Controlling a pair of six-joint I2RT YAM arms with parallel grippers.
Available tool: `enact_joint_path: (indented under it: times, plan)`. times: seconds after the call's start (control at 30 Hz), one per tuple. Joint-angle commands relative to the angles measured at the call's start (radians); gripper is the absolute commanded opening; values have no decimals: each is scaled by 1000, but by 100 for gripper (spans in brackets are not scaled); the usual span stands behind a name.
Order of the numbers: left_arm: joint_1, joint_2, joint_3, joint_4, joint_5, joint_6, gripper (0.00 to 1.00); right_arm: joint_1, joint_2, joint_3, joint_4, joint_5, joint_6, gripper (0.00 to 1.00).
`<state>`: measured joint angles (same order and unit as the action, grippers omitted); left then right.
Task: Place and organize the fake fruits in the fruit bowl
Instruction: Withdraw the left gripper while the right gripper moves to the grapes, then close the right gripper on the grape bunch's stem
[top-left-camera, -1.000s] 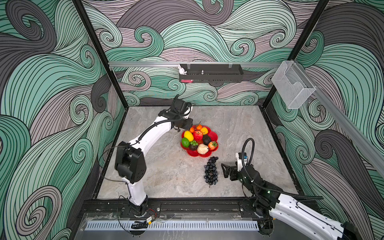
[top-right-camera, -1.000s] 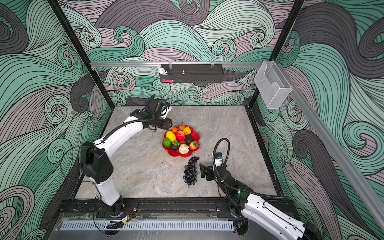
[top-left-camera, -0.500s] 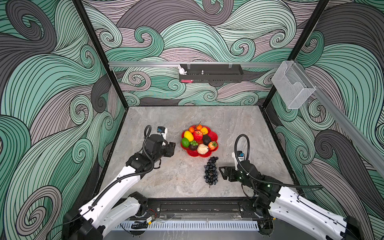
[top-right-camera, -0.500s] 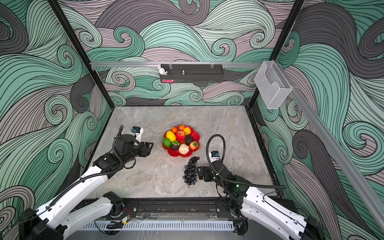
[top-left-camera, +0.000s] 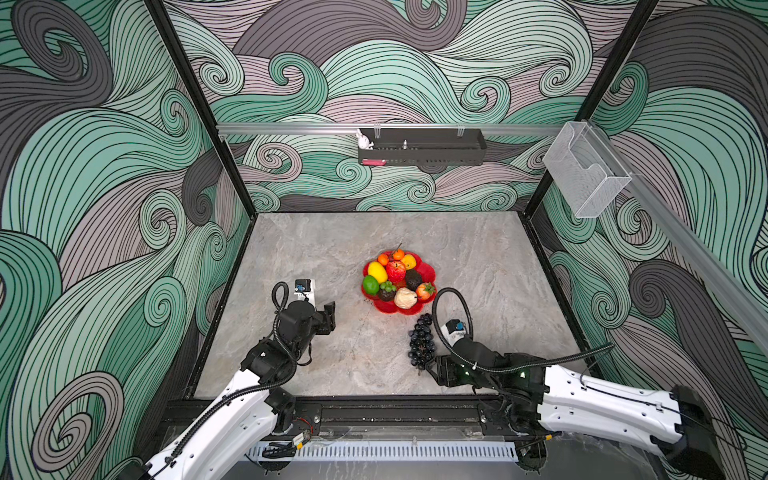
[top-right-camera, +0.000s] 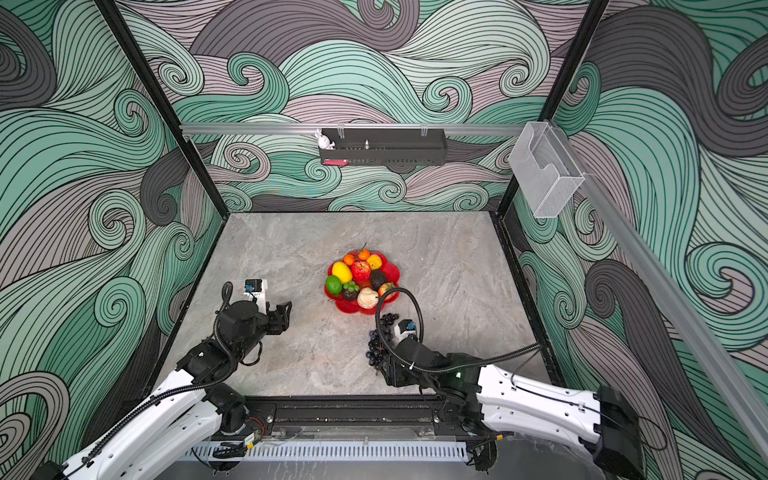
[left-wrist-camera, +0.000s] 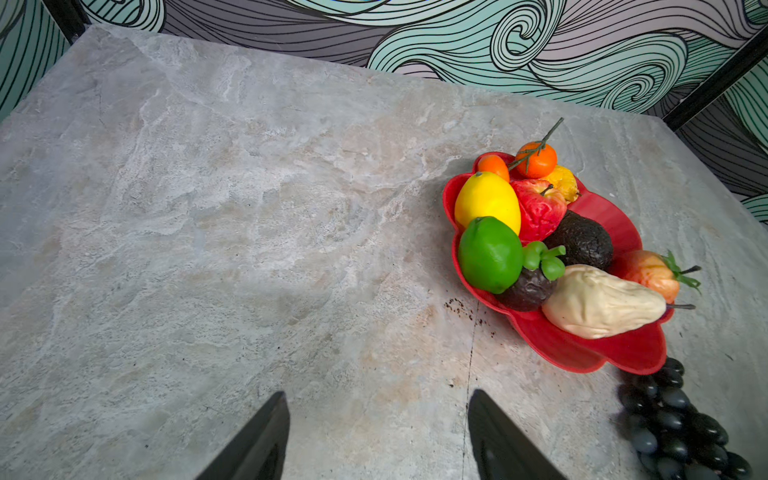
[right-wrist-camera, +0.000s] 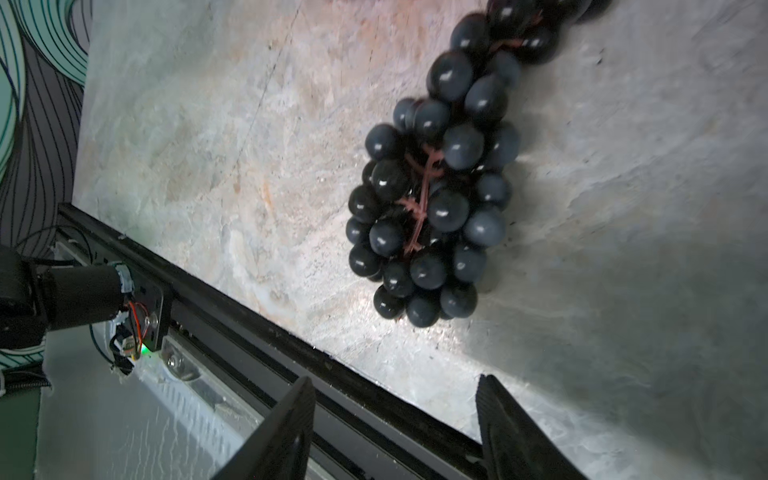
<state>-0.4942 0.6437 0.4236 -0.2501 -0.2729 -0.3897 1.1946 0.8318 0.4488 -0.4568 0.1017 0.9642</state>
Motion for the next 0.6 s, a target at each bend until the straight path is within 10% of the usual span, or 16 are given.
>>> enact_joint_path:
  times: [0.0,0.57]
  plan:
    - [-7,-17,14,-24,-33,9,70,34,57,24,42,38,76,55]
    - [-7,-73,-28,34,-8,-9,78,108,288,-10,243,112,212,34]
